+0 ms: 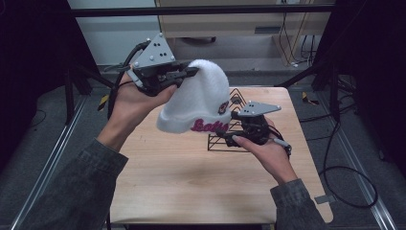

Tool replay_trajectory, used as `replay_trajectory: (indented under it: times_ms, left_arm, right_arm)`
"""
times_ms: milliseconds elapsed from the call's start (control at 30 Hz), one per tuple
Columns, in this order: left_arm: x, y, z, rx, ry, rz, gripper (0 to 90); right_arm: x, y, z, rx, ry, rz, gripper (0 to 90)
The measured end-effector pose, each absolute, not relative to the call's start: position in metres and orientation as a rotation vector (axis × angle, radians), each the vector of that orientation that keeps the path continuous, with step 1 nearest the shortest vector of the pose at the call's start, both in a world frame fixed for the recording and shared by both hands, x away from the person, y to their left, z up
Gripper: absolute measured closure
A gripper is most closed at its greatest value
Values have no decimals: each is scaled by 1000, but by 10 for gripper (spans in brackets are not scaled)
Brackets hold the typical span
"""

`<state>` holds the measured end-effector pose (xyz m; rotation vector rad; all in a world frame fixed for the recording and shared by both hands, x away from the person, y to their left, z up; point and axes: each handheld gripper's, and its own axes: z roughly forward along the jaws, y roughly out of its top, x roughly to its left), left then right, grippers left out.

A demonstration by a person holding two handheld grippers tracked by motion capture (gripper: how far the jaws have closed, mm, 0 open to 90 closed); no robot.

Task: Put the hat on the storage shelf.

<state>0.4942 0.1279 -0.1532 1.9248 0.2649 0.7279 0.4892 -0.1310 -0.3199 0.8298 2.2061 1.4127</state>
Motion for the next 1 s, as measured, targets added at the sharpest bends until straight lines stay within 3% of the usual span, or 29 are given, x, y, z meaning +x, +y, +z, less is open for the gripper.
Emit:
replay_trajectory:
  times_ms: [267, 500, 833, 900, 1000]
  left_arm:
    - [498, 128, -156, 1909, 276, 708, 846]
    - [496, 131, -156, 1891, 255, 697, 846]
    - [496, 135, -155, 1866, 247, 661, 846]
    - [496, 134, -156, 1864, 243, 661, 846]
    - [498, 133, -157, 1858, 256, 650, 846]
  right_arm:
    - [501, -134, -325, 842, 2243, 1429, 357]
    - [508, -139, -326, 872, 2234, 1417, 239]
    - [507, -135, -325, 833, 2241, 1447, 166]
    - [506, -132, -325, 791, 2252, 1434, 207]
    - [504, -129, -325, 759, 2256, 1445, 368]
